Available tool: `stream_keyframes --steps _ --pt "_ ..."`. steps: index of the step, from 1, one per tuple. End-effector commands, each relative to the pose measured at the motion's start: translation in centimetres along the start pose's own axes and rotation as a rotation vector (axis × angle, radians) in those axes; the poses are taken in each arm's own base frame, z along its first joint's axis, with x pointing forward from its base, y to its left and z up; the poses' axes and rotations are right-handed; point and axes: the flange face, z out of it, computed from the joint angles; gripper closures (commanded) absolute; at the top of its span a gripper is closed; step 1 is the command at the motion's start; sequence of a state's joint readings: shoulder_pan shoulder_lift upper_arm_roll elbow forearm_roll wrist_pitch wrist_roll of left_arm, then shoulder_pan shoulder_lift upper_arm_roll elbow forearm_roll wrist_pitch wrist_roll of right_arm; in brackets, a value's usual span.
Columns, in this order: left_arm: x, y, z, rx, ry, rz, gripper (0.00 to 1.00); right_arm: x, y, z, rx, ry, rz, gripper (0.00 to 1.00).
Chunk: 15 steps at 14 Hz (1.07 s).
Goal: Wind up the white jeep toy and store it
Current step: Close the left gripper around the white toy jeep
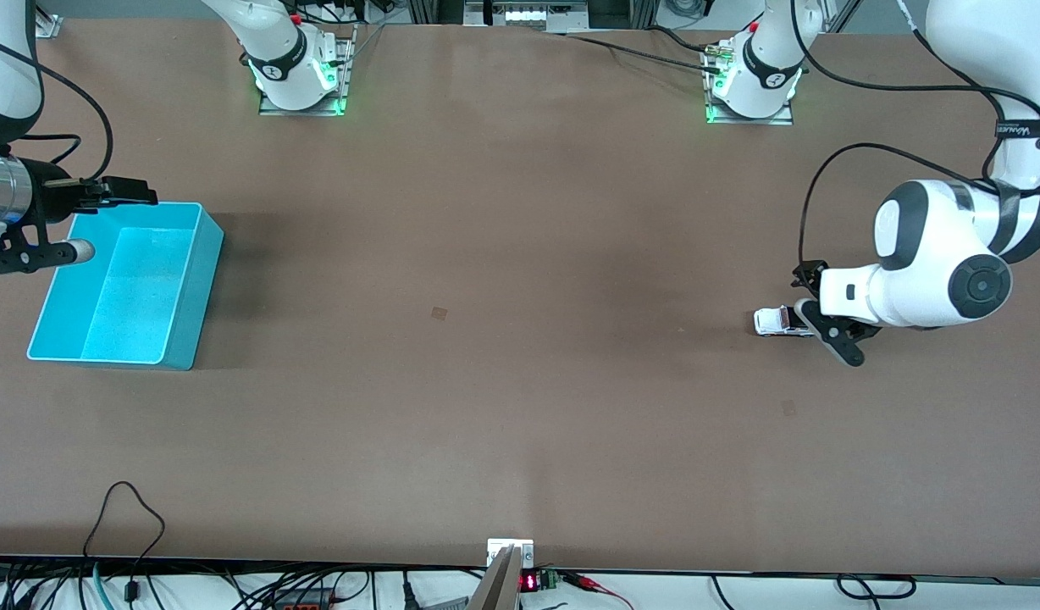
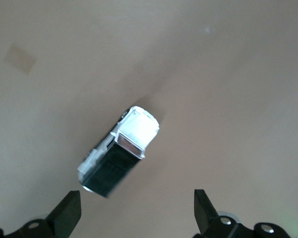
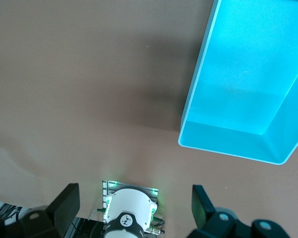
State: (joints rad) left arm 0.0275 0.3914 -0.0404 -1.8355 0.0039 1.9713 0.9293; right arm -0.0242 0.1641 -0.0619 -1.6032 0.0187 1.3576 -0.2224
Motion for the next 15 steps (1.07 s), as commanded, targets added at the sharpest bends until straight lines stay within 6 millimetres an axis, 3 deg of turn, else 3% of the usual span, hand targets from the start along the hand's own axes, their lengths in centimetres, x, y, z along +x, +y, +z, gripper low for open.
stream_keyframes --steps 1,4,7,11,15 --pt "0.0 -0.4 0.9 0.053 0.007 0.299 0.00 -0.5 0.1 -0.7 -0.003 -0.007 0.010 0.00" --pt "0.1 -0.4 2.8 0.101 0.022 0.538 0.00 -0.3 0.2 0.1 0.001 -0.023 0.010 0.00" --pt "-0.6 0.0 5.4 0.123 0.025 0.641 0.00 0.5 -0.1 0.9 -0.002 -0.030 0.003 0.00" --pt "-2.5 -0.4 7.3 0.124 0.032 0.642 0.00 0.3 0.0 3.0 0.003 -0.043 0.005 0.00" --pt "-2.6 -0.6 8.0 0.156 0.043 0.640 0.00 -1.6 -0.3 4.8 -0.005 0.008 0.004 0.00"
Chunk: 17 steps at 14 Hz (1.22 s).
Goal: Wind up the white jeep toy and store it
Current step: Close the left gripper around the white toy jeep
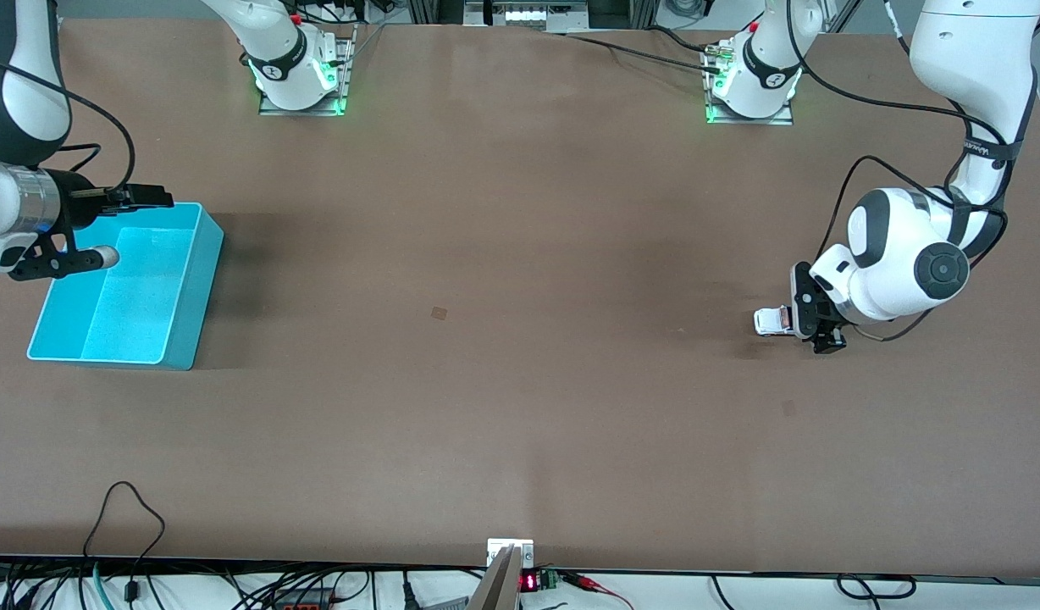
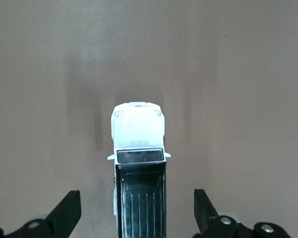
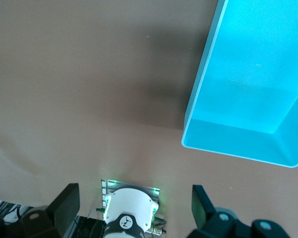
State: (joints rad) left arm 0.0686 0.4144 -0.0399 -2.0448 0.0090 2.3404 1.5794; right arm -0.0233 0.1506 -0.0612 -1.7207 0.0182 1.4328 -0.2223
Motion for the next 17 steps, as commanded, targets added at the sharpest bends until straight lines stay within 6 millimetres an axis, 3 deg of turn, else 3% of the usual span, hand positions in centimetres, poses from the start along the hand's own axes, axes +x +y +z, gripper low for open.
stream_keyframes --steps 1,8,17 --pt "0.0 0.5 0.7 0.030 -0.010 0.030 0.00 -3.0 -0.7 1.7 -0.015 0.057 0.001 0.00" --pt "-0.3 1.2 2.3 0.041 -0.011 0.028 0.00 -6.9 -2.1 6.0 -0.047 0.197 -0.019 0.00" --pt "-0.8 1.2 3.5 0.053 -0.010 0.020 0.00 -6.7 -2.9 5.9 -0.057 0.205 -0.034 0.00"
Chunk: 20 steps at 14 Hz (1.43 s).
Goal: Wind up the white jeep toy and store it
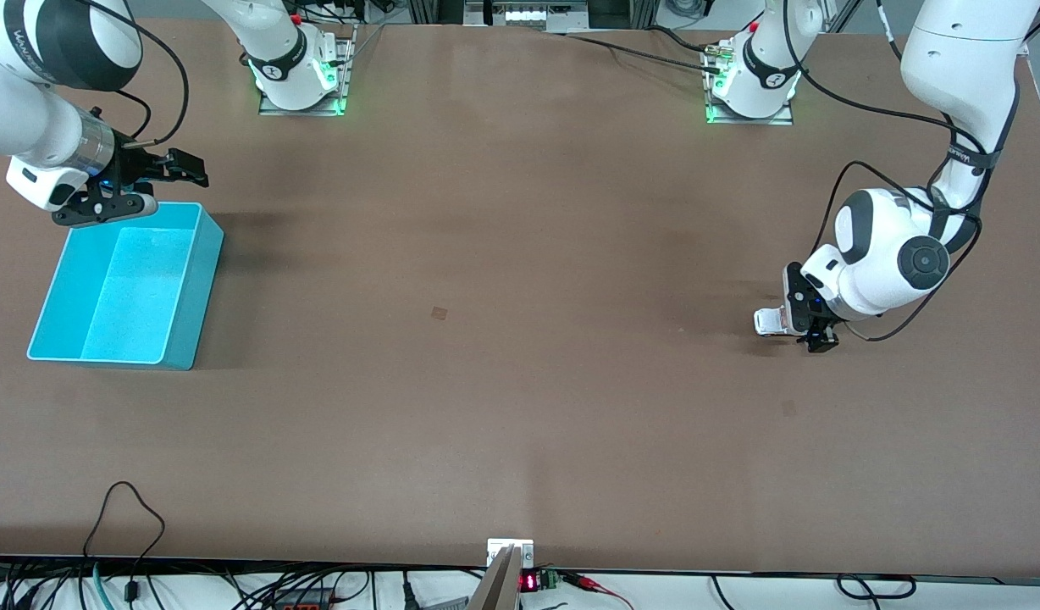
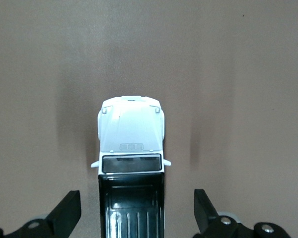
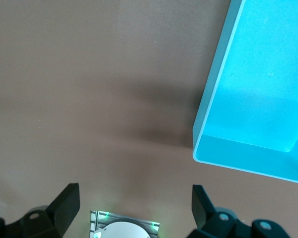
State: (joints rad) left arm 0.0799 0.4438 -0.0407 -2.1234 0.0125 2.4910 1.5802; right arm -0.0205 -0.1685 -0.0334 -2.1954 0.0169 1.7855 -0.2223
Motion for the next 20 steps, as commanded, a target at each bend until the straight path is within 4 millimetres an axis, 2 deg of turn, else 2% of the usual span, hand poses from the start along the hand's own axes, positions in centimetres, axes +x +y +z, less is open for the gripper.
stream_keyframes --steps 1,4,5,11,13,14,17,19,20 --pt "-0.28 0.01 -0.07 0.010 -0.010 0.029 0.01 -0.41 -0.38 -0.16 -0.016 0.013 -0.004 0.00" --pt "-0.27 0.03 0.07 0.022 -0.010 0.047 0.07 -0.33 -0.51 -0.17 -0.017 0.012 -0.008 0.00" --pt "-0.26 0.20 0.40 0.018 -0.010 0.047 0.14 -0.24 -0.94 -0.22 -0.020 0.011 -0.017 0.00" --pt "-0.43 0.26 0.46 0.016 -0.009 0.044 0.20 -0.25 -0.50 -0.11 -0.016 0.001 -0.017 0.00" --pt "-0.43 0.26 0.46 0.016 -0.009 0.044 0.25 -0.28 -0.43 -0.10 -0.015 0.000 -0.017 0.00" --pt "-0.43 0.26 0.46 0.016 -0.009 0.044 0.29 -0.26 -0.43 -0.17 -0.015 0.002 -0.019 0.00" --pt "-0.43 0.26 0.46 0.016 -0.009 0.044 0.48 -0.28 -0.36 -0.17 -0.015 0.002 -0.017 0.00" --pt "-0.43 0.26 0.46 0.016 -0.009 0.046 0.57 -0.26 -0.43 -0.17 -0.016 0.002 -0.019 0.00" --pt "-0.43 0.26 0.46 0.016 -0.009 0.046 0.59 -0.26 -0.36 -0.25 -0.015 0.003 -0.017 0.00"
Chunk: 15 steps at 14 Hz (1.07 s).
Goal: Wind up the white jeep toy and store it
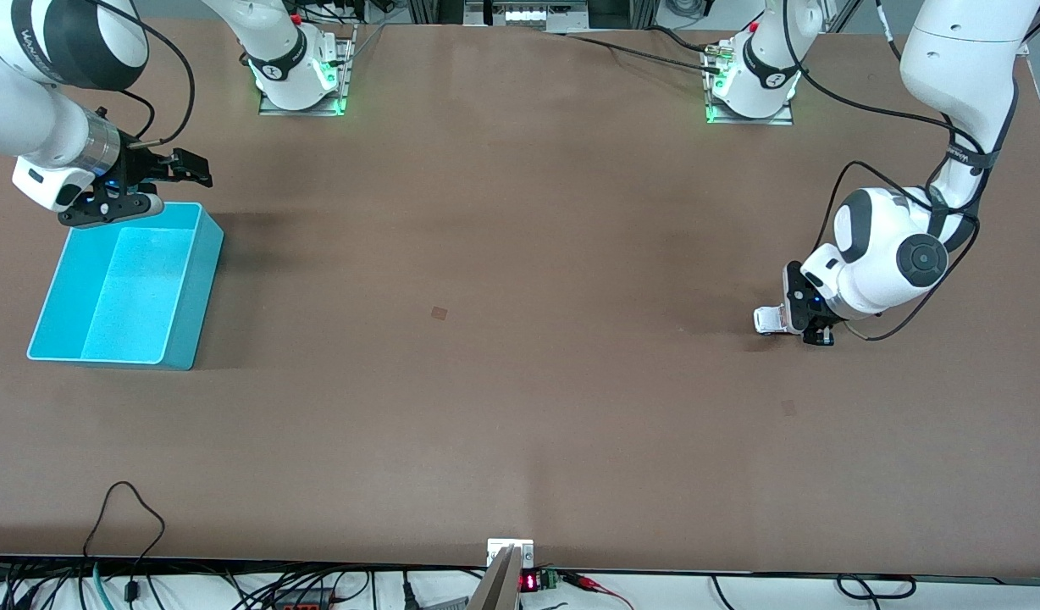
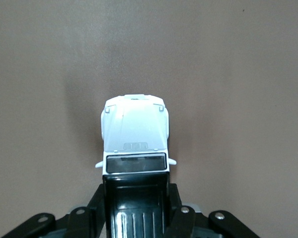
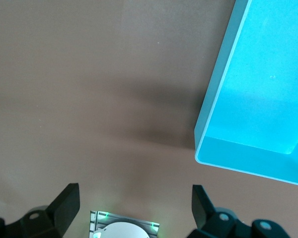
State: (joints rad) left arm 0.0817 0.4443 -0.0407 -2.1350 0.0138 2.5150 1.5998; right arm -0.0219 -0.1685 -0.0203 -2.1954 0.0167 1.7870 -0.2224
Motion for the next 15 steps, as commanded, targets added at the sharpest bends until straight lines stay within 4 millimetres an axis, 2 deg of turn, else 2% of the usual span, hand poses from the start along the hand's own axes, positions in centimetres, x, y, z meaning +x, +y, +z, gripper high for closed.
stream_keyframes --steps 1,9,13,15 --pt "-0.3 0.0 0.1 0.006 -0.010 0.031 0.63 -0.4 0.2 -0.4 -0.011 0.006 -0.008 0.00" --pt "-0.4 0.0 0.1 0.006 -0.034 0.061 0.74 -0.1 0.2 -0.4 -0.011 0.005 -0.009 0.00" --pt "-2.1 0.3 0.9 -0.009 -0.029 0.028 0.76 -0.1 0.2 -0.5 -0.011 0.001 -0.009 0.00" --pt "-2.2 0.3 0.9 -0.009 -0.029 0.027 0.77 -0.1 0.1 -0.5 -0.011 0.001 -0.012 0.00"
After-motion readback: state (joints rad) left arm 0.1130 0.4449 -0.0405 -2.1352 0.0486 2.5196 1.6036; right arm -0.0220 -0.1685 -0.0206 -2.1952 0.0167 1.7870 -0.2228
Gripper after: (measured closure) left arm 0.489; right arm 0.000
